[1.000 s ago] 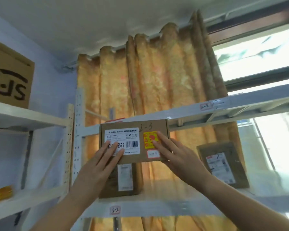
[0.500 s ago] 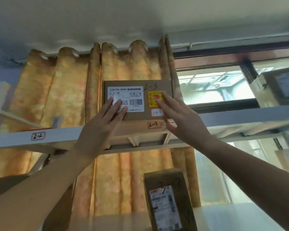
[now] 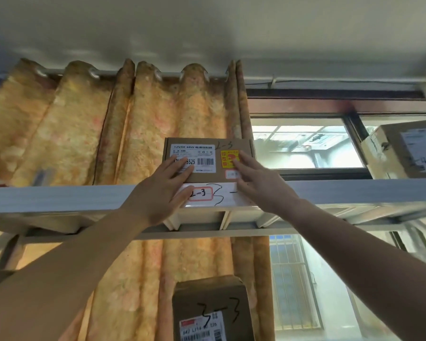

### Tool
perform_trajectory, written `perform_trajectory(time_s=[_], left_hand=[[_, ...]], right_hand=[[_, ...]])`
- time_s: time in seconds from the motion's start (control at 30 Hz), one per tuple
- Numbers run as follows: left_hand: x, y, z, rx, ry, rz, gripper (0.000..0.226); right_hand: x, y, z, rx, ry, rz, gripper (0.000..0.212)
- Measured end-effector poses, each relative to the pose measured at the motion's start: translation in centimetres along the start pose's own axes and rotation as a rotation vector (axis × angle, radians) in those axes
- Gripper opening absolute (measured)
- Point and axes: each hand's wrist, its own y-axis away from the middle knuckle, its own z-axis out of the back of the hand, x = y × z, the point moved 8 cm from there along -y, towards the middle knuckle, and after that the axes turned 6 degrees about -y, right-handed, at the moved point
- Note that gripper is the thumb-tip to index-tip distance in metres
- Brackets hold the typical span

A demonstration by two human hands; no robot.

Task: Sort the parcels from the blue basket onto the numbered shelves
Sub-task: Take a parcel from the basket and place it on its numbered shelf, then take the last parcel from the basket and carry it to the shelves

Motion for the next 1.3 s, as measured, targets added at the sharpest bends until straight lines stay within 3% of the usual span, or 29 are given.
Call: perform_trajectory(time_s=[0.07,0.13,0.4,0.57,0.7,0.77,0.9,1.0,1.13,1.3], left_hand=[[0.3,-0.3,-0.4,0.067,-0.015,0.047,0.064],[0.4,-0.5,-0.6,0.099,-0.022,0.079,0.053],[0.0,-0.5,-0.8,0.149,-0.033,0.09,0.049],[-0.5,-0.1,-0.8,0.117,-0.109,0.092,0.05],[-0.4,1.3,-0.7,0.067,-0.169,0.091,0.073],[-0.3,2.4,-0.5,0.032,-0.148,0.08,0.074],[0.7,7.7,0.7,-0.067,-0.213,0.028,0.06],[3.7,15.0,1.9,-0.056,-0.314,0.026,0.051],[10.8,26.7,5.3,0.17,-0.488,0.104,0.049],[15.9,43.5,14.2,0.427,-0.688,0.276,0.044]], right_hand=[[0.1,-0.2,-0.7,0.052,0.118,0.022,0.069],[0.1,-0.2,-0.8,0.062,0.162,-0.007,0.058],[0.9,-0.2,-1.4,0.081,0.314,-0.049,0.056],[1.5,0.6,-1.7,0.027,0.389,-0.095,0.036],[1.4,1.3,-1.3,-0.102,0.395,-0.159,0.052],[2.5,2.1,-0.5,-0.252,0.273,-0.17,0.057],[9.3,5.1,-2.1,-0.456,0.005,0.107,0.041],[17.7,6.8,-5.9,-0.402,-0.185,0.294,0.04],[31.4,9.5,-11.0,-0.332,-0.49,0.466,0.038],[48.4,17.4,-16.5,-0.154,-0.975,0.403,0.037]])
